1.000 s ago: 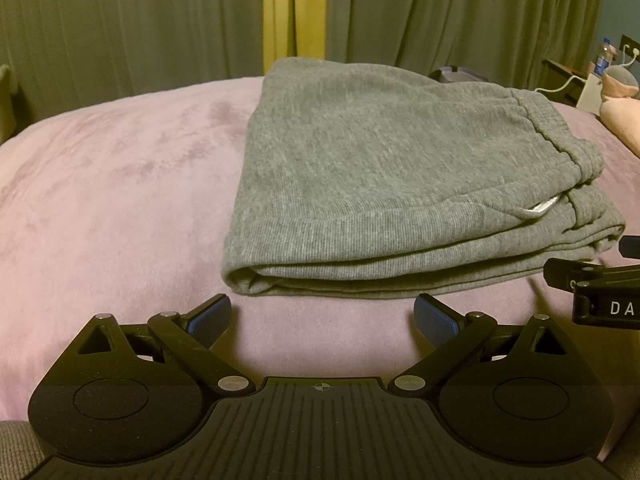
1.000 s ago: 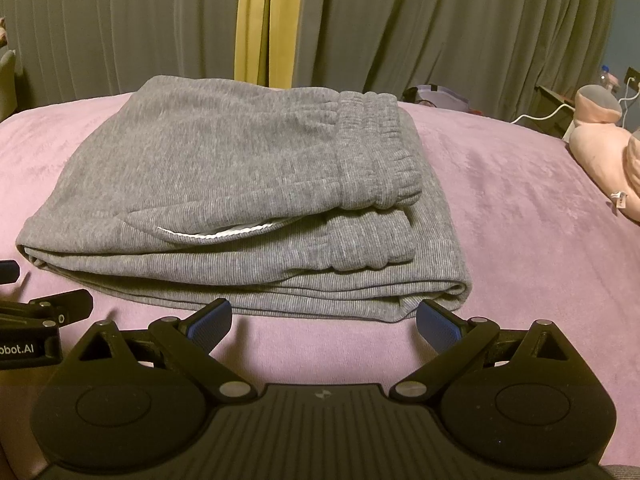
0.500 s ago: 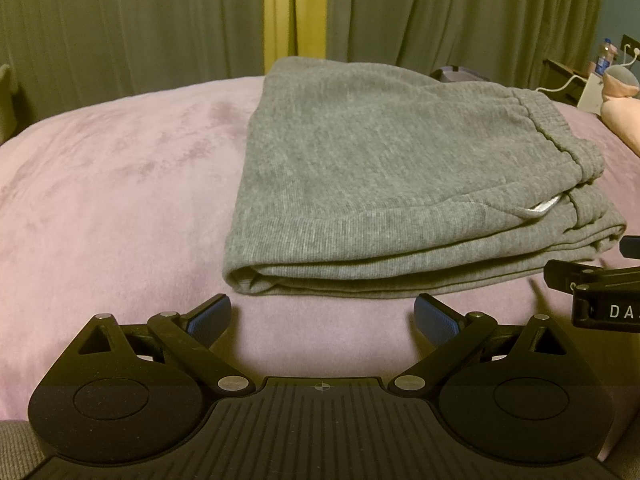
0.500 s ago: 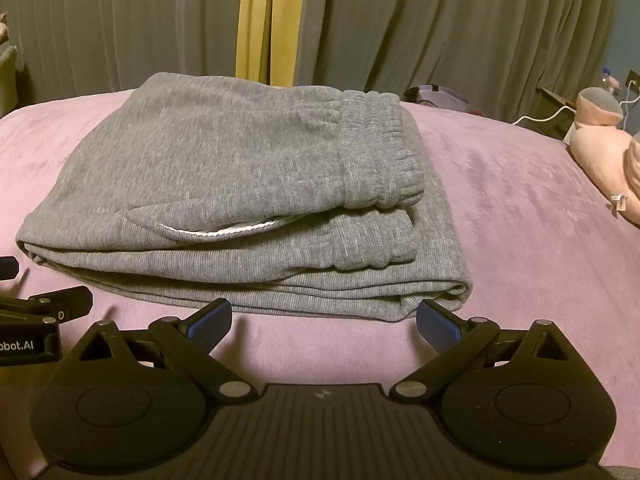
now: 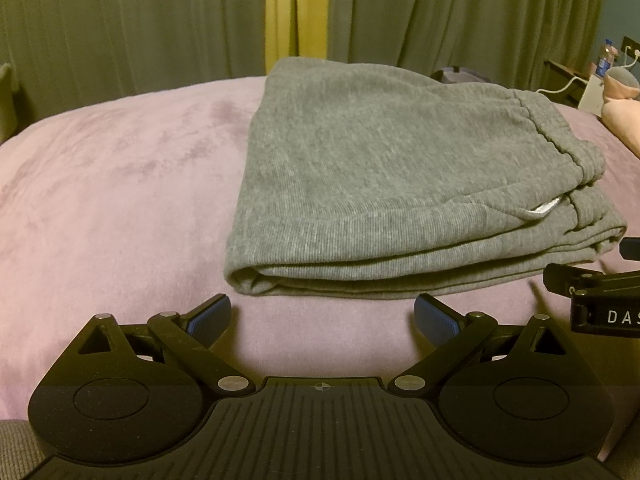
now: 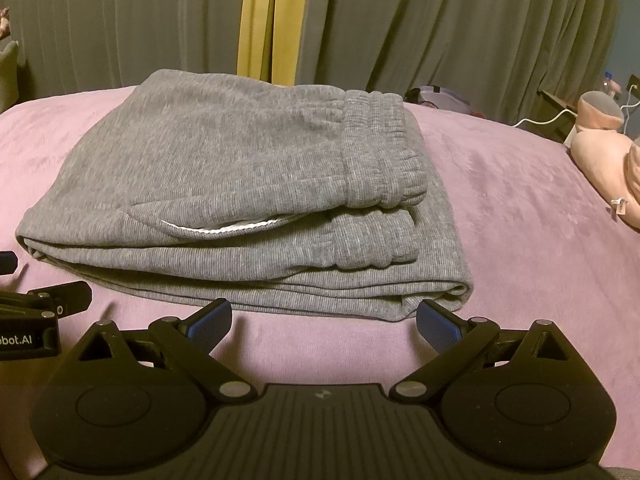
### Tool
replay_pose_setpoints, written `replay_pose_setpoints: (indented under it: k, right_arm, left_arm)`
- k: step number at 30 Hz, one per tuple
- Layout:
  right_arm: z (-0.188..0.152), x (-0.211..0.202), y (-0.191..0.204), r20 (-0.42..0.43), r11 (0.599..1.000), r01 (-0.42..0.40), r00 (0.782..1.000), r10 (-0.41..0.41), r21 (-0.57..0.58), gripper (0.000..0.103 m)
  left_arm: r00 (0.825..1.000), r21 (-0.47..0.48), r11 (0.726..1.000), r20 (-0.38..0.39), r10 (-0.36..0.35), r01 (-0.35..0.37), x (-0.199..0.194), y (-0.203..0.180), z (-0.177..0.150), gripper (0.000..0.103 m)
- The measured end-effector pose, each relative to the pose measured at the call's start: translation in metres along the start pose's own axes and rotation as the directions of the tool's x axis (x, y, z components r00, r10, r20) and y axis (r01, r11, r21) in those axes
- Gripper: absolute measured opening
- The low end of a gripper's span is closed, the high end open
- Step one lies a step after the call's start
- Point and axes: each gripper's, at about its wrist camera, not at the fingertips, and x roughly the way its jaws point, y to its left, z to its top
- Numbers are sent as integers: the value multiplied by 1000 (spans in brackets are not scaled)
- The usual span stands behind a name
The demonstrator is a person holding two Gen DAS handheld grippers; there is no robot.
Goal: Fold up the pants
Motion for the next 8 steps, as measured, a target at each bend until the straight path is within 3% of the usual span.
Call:
replay_pose_setpoints:
  k: [4, 8]
  right_arm:
    - [-1, 0, 0, -1, 1000, 1, 1000, -1, -6, 99]
    - [-1, -1, 1, -2, 1000, 3, 1000, -3, -13, 99]
  left_arm:
    - [999, 18, 1000, 38, -5, 5, -5, -2, -1, 101]
    - [1000, 21, 1000, 30, -7, 7, -5, -2, -1, 101]
